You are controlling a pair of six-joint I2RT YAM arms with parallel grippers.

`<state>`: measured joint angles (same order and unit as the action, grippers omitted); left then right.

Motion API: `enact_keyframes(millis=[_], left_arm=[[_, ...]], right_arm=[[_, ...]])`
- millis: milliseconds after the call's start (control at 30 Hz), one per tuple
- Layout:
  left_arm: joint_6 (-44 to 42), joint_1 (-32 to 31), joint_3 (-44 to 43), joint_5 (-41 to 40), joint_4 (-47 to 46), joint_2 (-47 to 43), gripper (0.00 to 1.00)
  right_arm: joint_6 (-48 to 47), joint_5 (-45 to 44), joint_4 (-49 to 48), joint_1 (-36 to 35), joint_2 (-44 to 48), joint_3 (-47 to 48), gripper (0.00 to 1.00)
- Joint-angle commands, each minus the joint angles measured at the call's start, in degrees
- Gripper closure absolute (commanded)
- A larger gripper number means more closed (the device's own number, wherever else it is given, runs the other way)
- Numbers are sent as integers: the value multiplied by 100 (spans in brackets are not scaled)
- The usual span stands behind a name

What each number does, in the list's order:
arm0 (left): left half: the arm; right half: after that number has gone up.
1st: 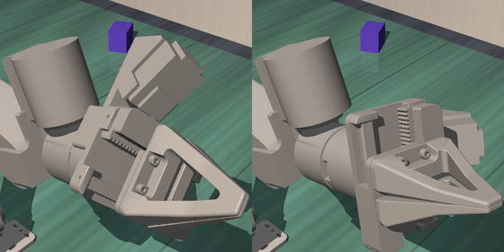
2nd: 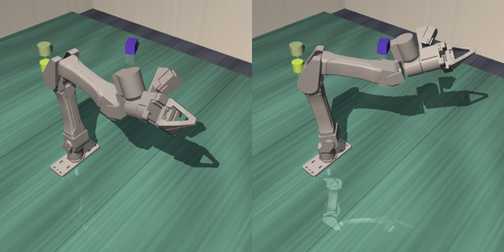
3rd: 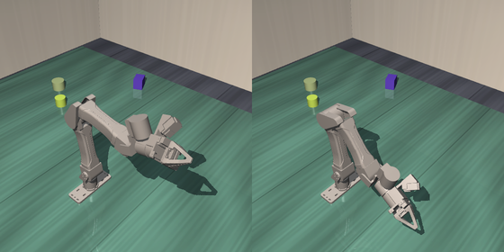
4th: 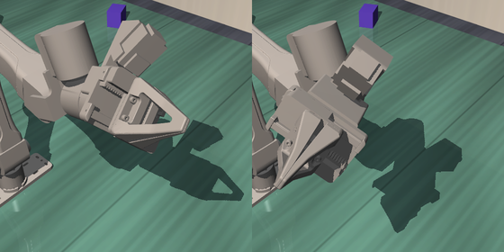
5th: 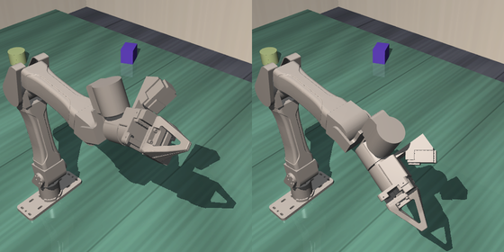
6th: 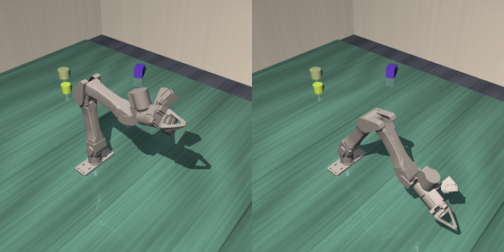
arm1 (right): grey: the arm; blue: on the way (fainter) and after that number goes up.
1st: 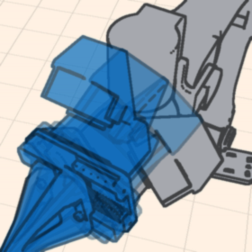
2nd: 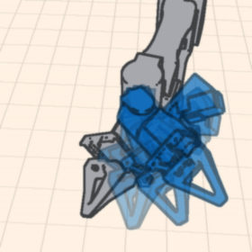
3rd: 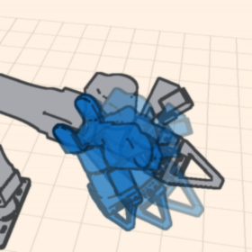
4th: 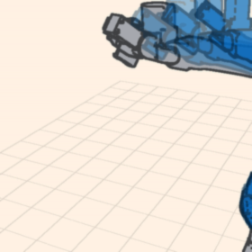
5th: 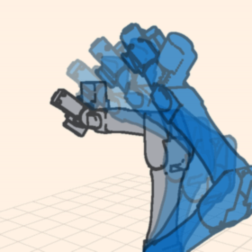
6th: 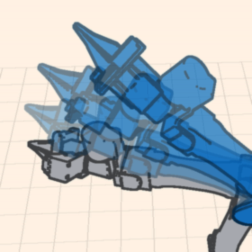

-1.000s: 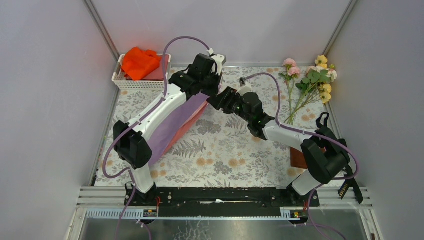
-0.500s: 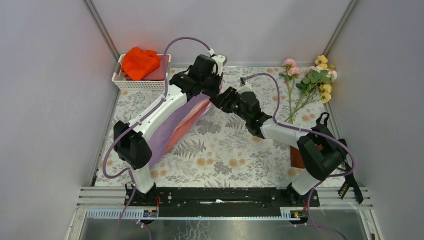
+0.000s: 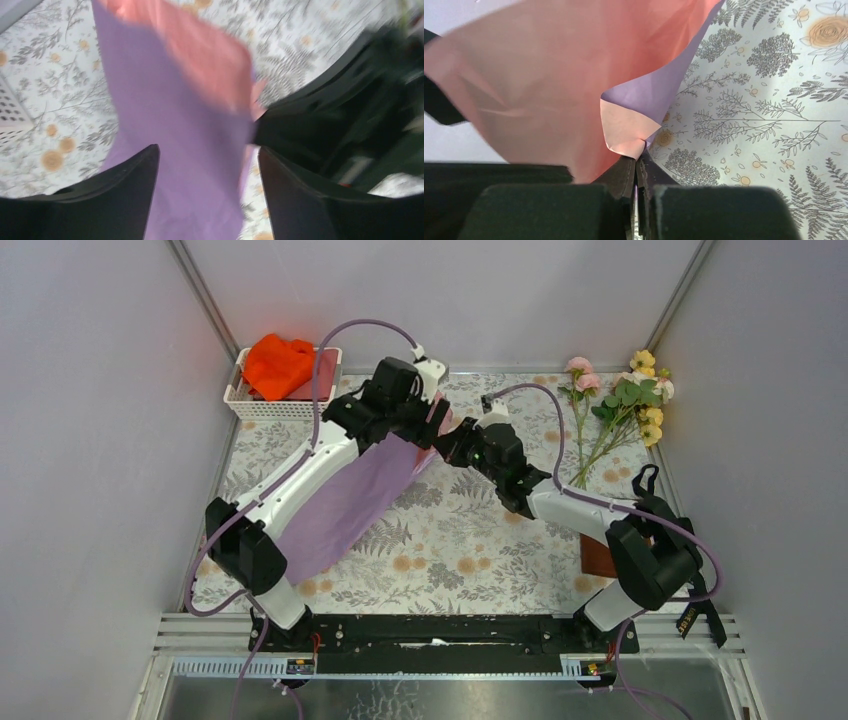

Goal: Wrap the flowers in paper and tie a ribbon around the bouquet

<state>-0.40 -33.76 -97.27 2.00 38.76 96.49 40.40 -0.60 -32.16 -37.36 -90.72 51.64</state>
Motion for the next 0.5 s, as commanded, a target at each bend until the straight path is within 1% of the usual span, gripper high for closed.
enact_keyframes(millis=[0, 33, 67, 100, 133, 267, 367, 433, 467], left_arm=[[-804, -43, 833, -441, 16, -262, 15], [-878, -43, 985, -475, 31, -307, 11], [-916, -43, 1101, -466, 61, -352, 4], [-928, -43, 1200, -410, 87, -401, 2], [-944, -43, 1270, -317, 114, -452, 1], [-865, -43, 1463, -73, 70, -657, 1], [-830, -43, 1483, -173, -18, -666, 2], [-873, -35, 1515, -359, -71, -660, 8], [-888, -34, 1537, -425, -89, -642, 13]], right_arm=[[-470, -58, 77, 59, 495, 14, 100], [-501, -40, 135, 75, 528, 25, 100], [-517, -22, 188, 93, 565, 34, 100], [-542, 2, 226, 105, 598, 43, 100], [-549, 26, 262, 122, 633, 52, 100], [-563, 118, 313, 158, 704, 85, 100], [-565, 313, 377, 163, 705, 145, 100], [-596, 349, 447, 163, 734, 186, 100], [-621, 358, 474, 165, 758, 196, 100]])
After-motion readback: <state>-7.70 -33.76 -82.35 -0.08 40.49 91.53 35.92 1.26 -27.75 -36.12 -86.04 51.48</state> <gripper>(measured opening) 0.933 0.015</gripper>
